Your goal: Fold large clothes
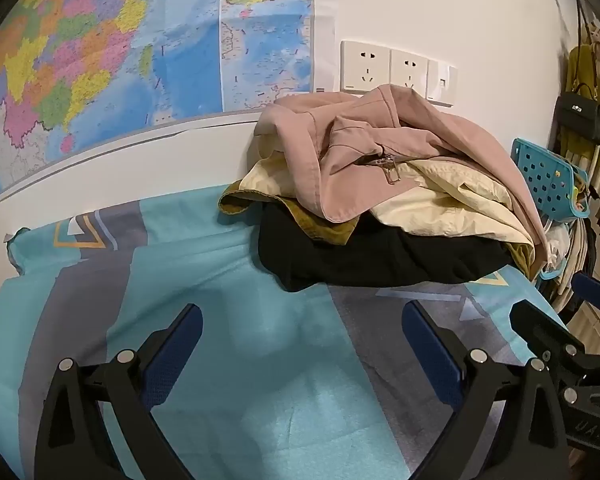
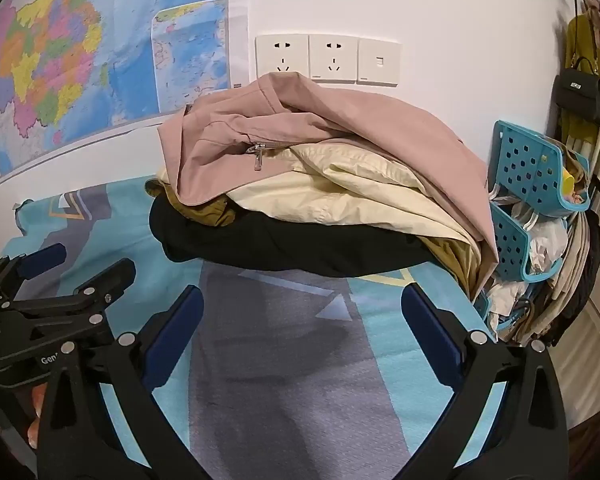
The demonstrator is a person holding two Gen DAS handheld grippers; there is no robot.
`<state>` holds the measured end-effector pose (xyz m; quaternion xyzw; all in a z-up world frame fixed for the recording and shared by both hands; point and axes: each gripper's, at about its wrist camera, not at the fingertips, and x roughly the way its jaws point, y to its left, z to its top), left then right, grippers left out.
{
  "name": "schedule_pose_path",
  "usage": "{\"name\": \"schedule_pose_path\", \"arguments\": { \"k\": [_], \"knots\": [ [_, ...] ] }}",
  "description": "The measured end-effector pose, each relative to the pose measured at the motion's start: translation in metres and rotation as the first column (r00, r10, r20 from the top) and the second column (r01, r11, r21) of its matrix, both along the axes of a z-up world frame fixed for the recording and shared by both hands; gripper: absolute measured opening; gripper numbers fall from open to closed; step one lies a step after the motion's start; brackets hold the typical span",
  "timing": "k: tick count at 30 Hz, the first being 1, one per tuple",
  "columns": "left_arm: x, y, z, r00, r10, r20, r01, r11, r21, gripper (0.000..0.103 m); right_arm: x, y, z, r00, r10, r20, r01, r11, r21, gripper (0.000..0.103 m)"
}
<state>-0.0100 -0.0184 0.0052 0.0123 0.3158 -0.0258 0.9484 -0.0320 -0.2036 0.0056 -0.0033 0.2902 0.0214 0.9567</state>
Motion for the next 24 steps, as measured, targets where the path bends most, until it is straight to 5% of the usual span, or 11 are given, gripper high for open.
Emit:
{"name": "schedule_pose_path", "arguments": {
  "k": [24],
  "knots": [
    [0.0011, -0.0026, -0.0025, 1.0, -0.01, -0.013, 0.01, 1.0, -0.004, 0.096, 0.0032, -0.001, -0.0013, 0.998, -0.009, -0.058, 0.009, 1.0, -0.007, 0.097]
  ]
}}
